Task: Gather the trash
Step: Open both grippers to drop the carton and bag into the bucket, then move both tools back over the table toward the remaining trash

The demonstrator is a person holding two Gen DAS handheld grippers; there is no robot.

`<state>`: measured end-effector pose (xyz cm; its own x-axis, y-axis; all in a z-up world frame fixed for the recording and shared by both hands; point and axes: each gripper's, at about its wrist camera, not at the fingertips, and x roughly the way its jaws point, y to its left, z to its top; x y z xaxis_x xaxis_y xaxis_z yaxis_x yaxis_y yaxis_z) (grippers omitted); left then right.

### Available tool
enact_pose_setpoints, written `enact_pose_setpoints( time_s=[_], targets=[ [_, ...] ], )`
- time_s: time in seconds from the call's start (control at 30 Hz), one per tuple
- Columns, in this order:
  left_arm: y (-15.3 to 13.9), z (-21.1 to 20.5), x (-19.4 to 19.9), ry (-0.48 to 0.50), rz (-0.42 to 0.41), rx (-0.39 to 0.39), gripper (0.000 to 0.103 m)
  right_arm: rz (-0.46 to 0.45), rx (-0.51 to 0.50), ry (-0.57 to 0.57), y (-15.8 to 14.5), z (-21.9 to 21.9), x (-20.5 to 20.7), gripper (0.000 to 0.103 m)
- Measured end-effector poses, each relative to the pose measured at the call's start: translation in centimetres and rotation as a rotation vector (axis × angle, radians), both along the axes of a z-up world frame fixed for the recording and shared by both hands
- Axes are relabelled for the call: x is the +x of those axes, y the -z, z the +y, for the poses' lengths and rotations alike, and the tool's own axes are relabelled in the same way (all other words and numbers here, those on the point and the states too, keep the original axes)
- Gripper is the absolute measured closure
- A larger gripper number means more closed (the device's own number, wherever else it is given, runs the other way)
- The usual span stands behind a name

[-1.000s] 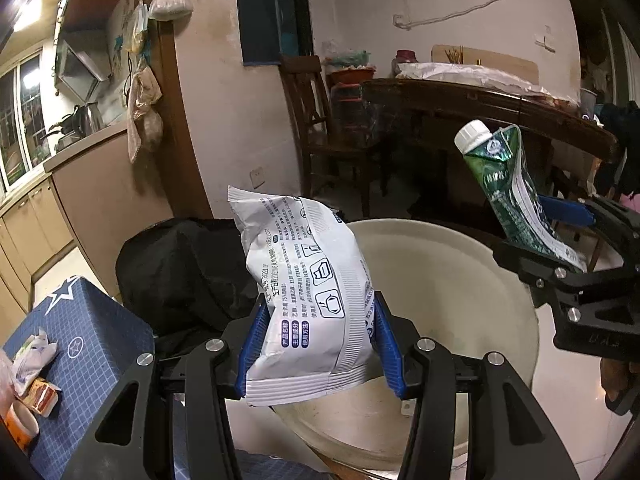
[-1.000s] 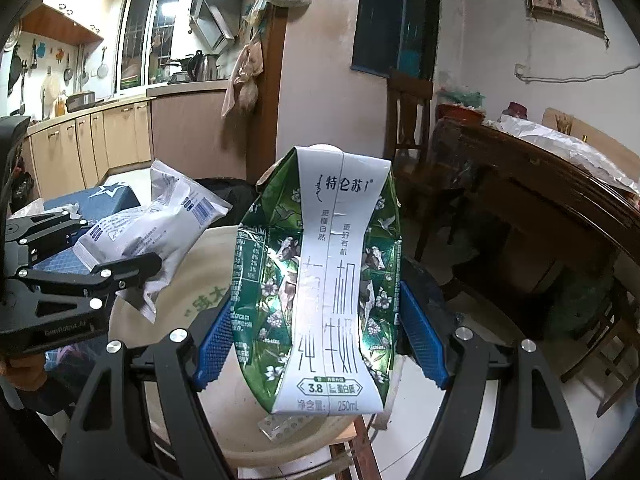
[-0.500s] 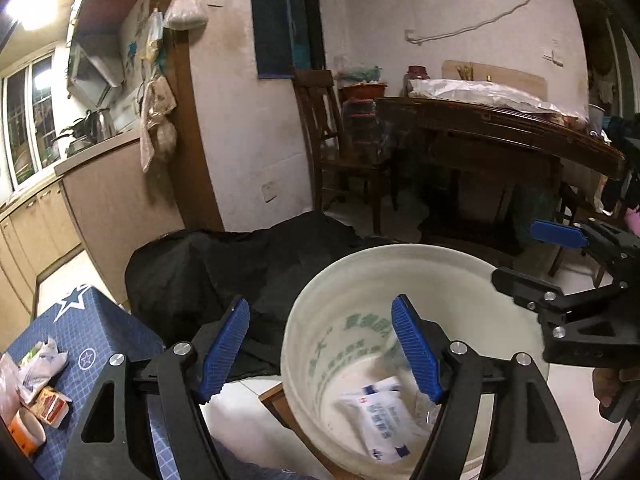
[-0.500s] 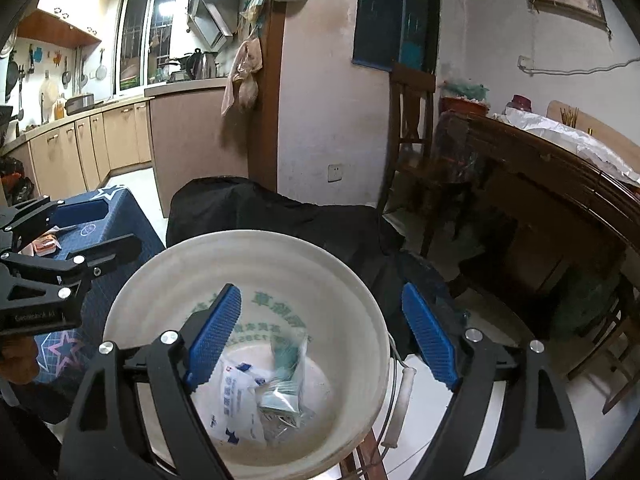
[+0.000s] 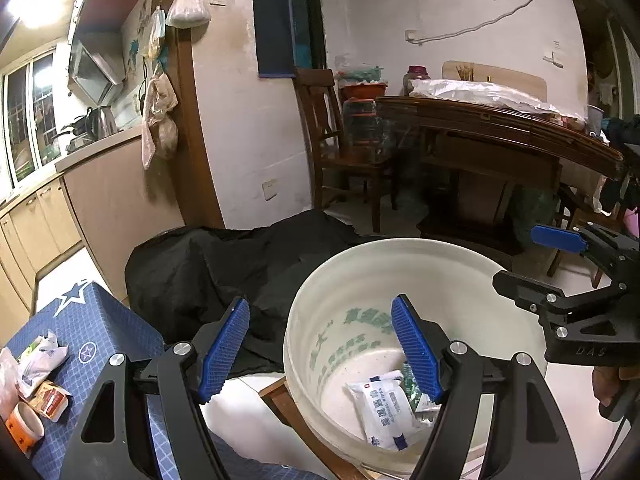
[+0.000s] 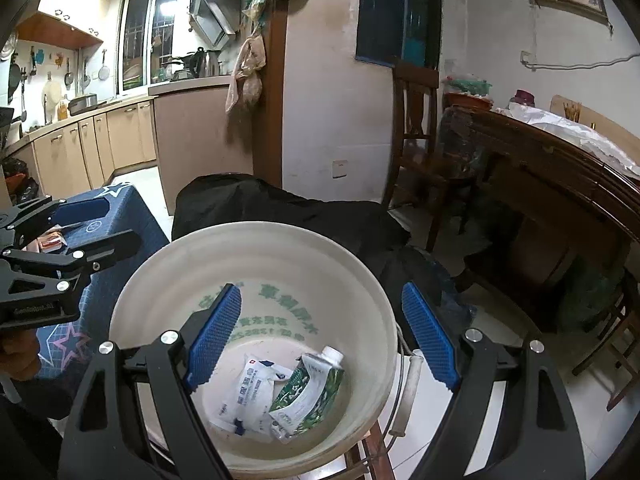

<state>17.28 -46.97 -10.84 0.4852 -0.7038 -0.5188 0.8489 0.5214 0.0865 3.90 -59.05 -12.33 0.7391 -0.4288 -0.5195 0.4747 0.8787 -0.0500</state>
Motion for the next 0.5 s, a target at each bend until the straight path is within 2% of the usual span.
enact_pose_setpoints(
  time_s=[0.23,0.33,0.5],
  targets=[
    [0.2,3.4,-0.2,-0.013,-0.003,-0.012,0.028,-0.046,0.029,-0.072,-0.9,1.9,-0.4,0.029],
    [0.0,6.7,0.0,-0.047,-0.006,-0.028,0.028,-0.051,0.019,-0.112,-1.3,3.5,0.2,0.033],
    [-0.6,13.5,1.0,-0.137,-0.023,-0.048,0.028,-0.063,0.035,-0.214,-1.7,6.9,2.1,0.045]
  ],
)
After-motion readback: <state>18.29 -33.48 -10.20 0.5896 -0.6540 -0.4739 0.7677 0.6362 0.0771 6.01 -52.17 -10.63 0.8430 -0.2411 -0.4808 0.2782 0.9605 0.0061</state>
